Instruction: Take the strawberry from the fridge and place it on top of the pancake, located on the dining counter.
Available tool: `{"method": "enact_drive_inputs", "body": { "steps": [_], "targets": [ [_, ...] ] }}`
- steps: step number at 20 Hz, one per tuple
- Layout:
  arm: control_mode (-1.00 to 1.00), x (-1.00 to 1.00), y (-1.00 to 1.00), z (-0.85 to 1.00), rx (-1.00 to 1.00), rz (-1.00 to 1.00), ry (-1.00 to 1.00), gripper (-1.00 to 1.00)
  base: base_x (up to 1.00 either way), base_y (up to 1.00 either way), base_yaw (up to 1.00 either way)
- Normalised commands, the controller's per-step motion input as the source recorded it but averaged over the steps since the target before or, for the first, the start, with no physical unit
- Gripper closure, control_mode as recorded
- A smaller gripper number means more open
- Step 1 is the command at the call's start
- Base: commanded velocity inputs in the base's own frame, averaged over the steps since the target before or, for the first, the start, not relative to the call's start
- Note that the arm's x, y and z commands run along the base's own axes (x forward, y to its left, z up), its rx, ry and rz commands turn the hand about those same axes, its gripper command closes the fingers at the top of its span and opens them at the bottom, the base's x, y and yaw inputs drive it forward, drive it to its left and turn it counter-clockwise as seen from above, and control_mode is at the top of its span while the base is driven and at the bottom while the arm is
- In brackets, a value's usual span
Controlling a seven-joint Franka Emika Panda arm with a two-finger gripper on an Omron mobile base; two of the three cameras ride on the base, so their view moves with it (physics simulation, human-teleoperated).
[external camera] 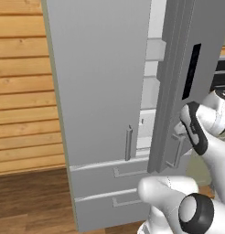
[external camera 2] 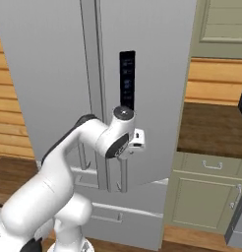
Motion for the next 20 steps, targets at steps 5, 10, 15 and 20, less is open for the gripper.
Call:
{"method": "enact_drive_inputs", "body": {
  "steps": [5,10,15,20],
  "targets": [
    [-1.0,-0.48,0.57,0.82,-0.2,0.0,-0.02,-1.0,0.0,0.0,0.0],
    [-1.0,-0.1,0.99,0.32,-0.32,0.0,-0.01,-1.0,0.0,0.0,0.0],
    [-1.0,0.0,0.98,0.29,-0.38,0.0,-0.03,-1.0,0.0,0.0,0.0],
    [-1.0,0.0,0.78,0.39,-0.33,0.0,0.0,-1.0,0.0,0.0,0.0]
  ]
}}
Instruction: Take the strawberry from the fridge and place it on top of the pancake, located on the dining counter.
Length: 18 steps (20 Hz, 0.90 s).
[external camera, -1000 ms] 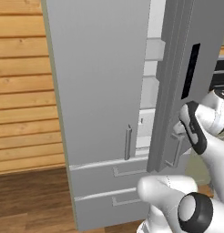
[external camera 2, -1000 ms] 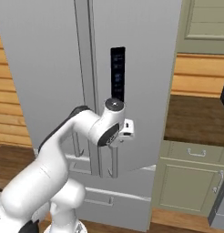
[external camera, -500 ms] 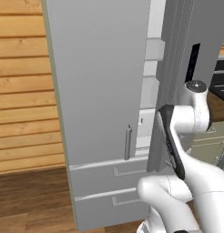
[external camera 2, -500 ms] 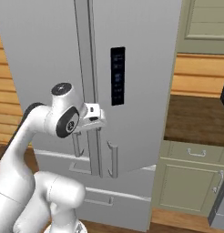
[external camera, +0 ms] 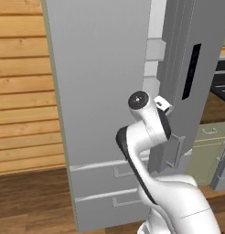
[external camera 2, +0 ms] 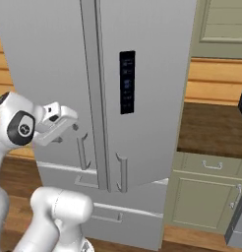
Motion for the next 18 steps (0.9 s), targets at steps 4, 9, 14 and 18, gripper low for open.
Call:
{"method": "enact_drive_inputs", "body": {
  "steps": [4,9,14,18],
  "targets": [
    [-1.0,0.26,0.46,0.05,-0.23,0.0,0.02,-1.0,0.0,0.0,0.0],
    [-1.0,0.85,0.04,0.0,-0.14,0.0,0.23,-1.0,0.0,0.0,0.0],
    [-1.0,0.97,0.0,0.0,-0.1,0.0,0.16,-1.0,0.0,0.0,0.0],
    [-1.0,0.71,-0.17,0.0,-0.02,0.0,0.03,-1.0,0.0,0.0,0.0]
  ]
}}
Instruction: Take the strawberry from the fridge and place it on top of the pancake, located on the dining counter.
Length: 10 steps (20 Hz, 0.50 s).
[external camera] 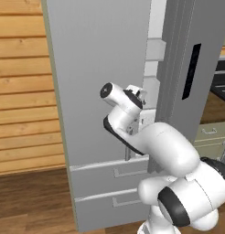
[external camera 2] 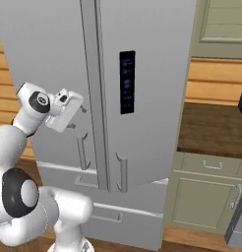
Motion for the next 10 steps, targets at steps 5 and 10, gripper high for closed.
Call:
{"method": "enact_drive_inputs", "body": {
  "steps": [5,10],
  "targets": [
    [-1.0,0.65,-0.34,0.0,0.0,0.0,0.0,-1.0,0.0,0.0,0.0],
    [-1.0,0.43,-0.68,0.0,0.0,0.0,0.0,-1.0,0.0,0.0,0.0]
  ]
}}
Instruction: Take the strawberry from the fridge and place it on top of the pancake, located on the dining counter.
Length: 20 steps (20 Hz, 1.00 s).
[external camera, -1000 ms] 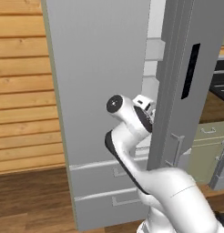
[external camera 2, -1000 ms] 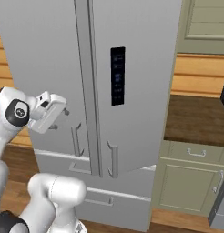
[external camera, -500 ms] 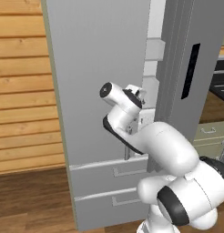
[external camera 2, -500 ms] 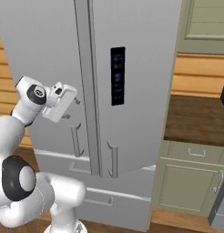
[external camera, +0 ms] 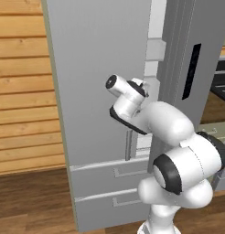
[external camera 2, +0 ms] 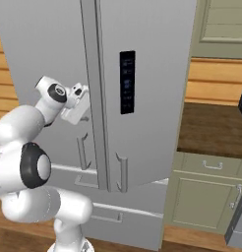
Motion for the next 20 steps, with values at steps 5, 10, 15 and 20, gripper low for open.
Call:
{"method": "enact_drive_inputs", "body": {
  "steps": [5,10,15,20],
  "targets": [
    [-1.0,0.06,-0.88,0.0,0.02,0.0,0.0,-1.0,0.0,0.0,0.0],
    [-1.0,-0.1,-1.0,0.0,0.07,-0.03,0.0,-1.0,0.0,0.0,0.0],
    [-1.0,-0.83,-0.9,0.0,0.06,-0.14,-0.06,-1.0,0.0,0.0,0.0],
    [-1.0,-0.97,-0.96,0.01,0.07,-0.2,-0.11,-1.0,0.0,0.0,0.0]
  ]
}}
